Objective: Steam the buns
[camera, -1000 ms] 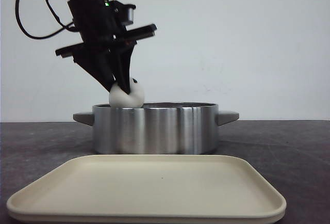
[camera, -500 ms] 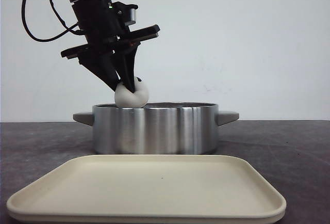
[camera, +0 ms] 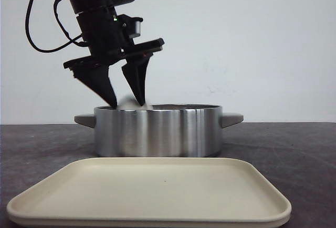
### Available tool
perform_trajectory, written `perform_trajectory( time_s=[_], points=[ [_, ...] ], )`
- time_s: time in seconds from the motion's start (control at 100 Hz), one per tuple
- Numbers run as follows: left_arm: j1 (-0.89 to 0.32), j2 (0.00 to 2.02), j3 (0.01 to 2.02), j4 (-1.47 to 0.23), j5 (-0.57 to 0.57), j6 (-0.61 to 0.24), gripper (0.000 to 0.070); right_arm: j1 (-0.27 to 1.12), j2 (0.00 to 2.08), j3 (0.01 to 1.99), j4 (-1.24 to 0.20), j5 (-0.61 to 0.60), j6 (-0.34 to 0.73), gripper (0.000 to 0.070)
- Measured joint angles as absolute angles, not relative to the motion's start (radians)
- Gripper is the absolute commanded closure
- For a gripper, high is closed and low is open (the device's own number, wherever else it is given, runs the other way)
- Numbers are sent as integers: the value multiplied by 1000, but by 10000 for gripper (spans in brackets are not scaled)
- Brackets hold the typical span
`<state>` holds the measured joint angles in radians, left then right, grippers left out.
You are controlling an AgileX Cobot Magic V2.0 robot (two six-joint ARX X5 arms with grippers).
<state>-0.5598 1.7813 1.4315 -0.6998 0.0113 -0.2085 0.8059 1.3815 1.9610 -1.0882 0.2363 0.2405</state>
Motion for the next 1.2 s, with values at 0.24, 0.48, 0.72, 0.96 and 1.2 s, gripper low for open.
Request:
perform_trajectory(
  time_s=[0.24, 0.48, 0.72, 0.96, 1.2],
  points=[
    [-558, 1781, 1435, -692, 11, -208, 253, 811, 1382, 1961, -1088, 237, 241, 700],
    [-558, 1753, 1566, -753, 8, -188, 532, 811, 1382, 1953, -1085, 281, 239, 693],
    [-557, 1428, 1566, -709, -8, -176, 646, 809, 1377, 1850, -1038, 371, 216, 693],
    [-535, 1097, 1420, -707, -107, -168, 646, 809, 1326, 1573, -727, 353, 205, 693],
    [-475, 758, 1066, -611, -188, -175, 690, 817, 1277, 1159, -189, 186, 177, 693]
  ],
)
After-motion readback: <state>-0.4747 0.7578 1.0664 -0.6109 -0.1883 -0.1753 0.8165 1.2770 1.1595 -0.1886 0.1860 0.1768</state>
